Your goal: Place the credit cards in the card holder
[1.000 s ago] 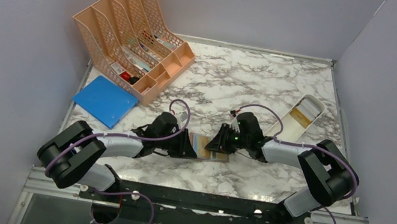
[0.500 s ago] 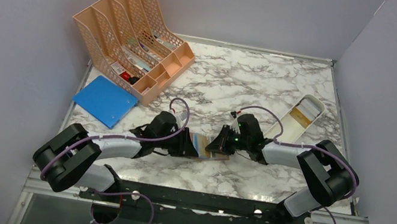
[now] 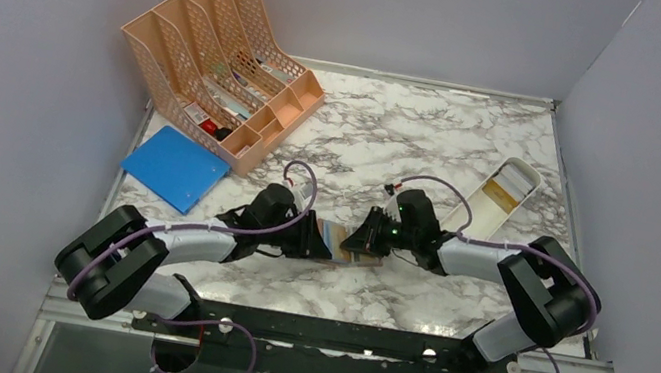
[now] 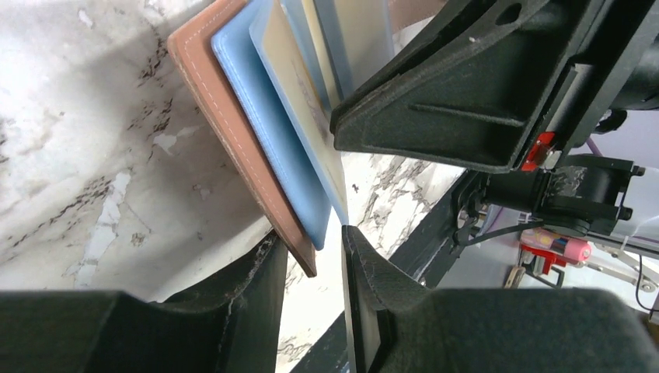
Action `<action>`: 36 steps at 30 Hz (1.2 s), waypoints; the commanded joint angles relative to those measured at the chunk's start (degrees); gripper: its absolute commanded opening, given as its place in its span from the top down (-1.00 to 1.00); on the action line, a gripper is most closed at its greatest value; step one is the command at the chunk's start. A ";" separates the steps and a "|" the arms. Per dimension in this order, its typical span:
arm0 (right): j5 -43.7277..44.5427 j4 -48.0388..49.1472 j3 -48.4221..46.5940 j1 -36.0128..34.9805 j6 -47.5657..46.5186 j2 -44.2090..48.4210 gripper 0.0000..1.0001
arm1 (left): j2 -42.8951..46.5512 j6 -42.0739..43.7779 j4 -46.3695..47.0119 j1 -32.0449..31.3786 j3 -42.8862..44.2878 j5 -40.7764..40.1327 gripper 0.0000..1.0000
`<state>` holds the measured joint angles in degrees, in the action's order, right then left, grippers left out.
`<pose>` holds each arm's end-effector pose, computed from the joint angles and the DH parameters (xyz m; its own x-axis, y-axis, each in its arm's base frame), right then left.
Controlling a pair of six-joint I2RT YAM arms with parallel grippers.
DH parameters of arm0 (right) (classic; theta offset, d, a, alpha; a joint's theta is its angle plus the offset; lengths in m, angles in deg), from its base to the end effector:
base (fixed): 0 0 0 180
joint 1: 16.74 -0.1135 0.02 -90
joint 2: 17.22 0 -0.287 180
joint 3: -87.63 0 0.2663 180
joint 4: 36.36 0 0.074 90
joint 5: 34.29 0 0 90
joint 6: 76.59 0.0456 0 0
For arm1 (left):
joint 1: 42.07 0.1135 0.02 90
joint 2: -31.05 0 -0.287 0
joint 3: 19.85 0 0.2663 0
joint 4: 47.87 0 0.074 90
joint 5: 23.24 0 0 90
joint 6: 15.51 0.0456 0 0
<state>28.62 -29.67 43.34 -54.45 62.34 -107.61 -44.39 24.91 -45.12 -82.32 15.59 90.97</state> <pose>0.2208 0.1970 0.1359 -0.9504 0.1136 -0.2896 -0.1620 0.6141 0.7724 0.1740 -0.1718 0.1501 -0.9379 -0.1158 -0.3271 0.1919 0.6123 -0.7669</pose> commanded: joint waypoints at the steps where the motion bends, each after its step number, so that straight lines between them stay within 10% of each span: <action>1: 0.11 -3.29 -0.54 -0.40 -1.79 3.76 0.61 | -0.99 1.40 2.07 -0.26 2.38 -0.11 0.33; 25: 24.24 -29.21 -9.81 -0.34 -20.75 10.03 0.43 | -2.01 3.17 -0.27 -0.31 6.47 -1.81 0.22; 36: 22.67 -24.78 -5.85 -0.34 -19.98 5.86 0.44 | -3.57 3.62 1.52 -0.28 7.27 -0.14 1.00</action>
<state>51.20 -56.71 35.34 -54.56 42.25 -100.14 -47.36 27.55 -45.91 -82.32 20.92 90.29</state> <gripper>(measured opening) 0.285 0.064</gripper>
